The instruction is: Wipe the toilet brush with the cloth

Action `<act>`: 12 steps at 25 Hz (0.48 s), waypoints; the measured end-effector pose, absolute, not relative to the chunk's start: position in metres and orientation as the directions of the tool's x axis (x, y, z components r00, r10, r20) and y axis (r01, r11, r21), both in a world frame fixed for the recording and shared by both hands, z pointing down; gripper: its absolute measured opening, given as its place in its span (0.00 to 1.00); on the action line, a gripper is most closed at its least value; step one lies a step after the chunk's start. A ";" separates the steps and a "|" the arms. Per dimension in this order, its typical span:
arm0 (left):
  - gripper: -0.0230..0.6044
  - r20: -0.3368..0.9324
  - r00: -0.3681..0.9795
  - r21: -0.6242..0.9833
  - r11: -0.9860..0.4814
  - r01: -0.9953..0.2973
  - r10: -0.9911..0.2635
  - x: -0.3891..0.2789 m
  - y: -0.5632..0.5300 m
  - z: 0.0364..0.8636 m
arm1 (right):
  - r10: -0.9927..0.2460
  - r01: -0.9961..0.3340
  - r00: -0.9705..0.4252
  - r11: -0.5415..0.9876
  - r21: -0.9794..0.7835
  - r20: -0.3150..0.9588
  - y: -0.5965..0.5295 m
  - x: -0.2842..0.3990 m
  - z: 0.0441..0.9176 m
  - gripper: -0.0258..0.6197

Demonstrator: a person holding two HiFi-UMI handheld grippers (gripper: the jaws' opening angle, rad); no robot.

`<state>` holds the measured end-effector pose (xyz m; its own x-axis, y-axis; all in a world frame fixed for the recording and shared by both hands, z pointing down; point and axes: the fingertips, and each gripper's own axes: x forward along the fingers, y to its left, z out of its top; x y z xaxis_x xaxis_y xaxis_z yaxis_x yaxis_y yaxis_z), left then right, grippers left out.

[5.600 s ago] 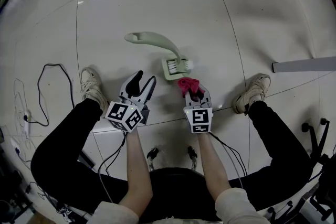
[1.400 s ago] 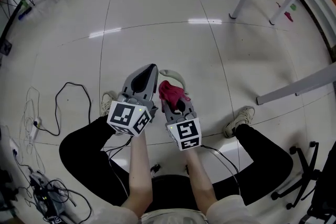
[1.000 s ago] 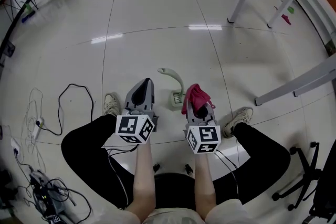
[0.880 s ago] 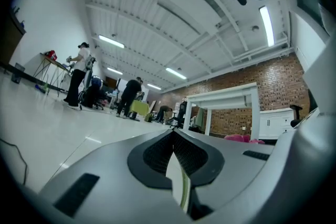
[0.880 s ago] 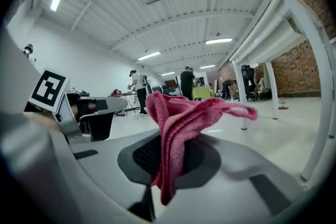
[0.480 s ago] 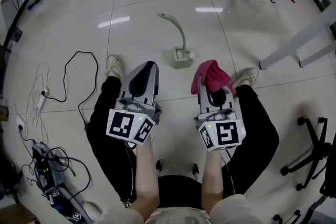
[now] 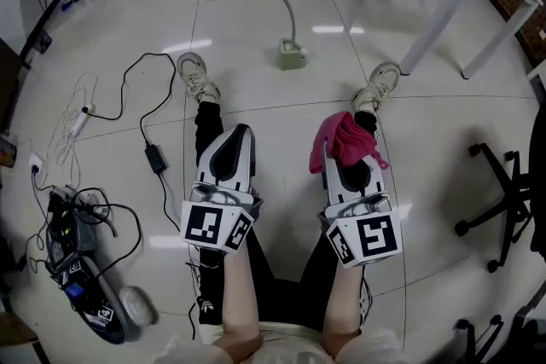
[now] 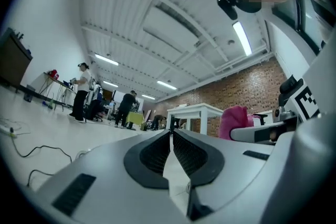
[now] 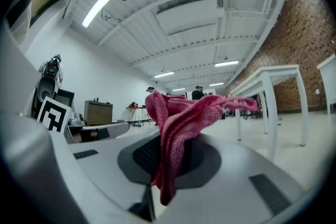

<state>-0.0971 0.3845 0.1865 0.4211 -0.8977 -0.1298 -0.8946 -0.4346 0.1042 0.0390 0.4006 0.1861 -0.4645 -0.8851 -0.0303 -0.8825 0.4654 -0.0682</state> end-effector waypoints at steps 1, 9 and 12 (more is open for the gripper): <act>0.04 -0.122 0.423 0.107 -0.436 -0.894 -0.898 -0.095 0.405 0.190 | -0.885 -0.877 -0.466 0.465 -0.120 -0.021 0.422 0.039 0.194 0.09; 0.04 -0.120 0.436 0.099 -0.448 -0.889 -0.892 -0.105 0.511 0.192 | -0.895 -0.884 -0.446 0.437 -0.165 0.013 0.525 0.023 0.224 0.09; 0.04 -0.129 0.428 0.078 -0.439 -0.895 -0.895 -0.111 0.529 0.187 | -0.897 -0.887 -0.442 0.438 -0.146 -0.005 0.539 0.024 0.215 0.09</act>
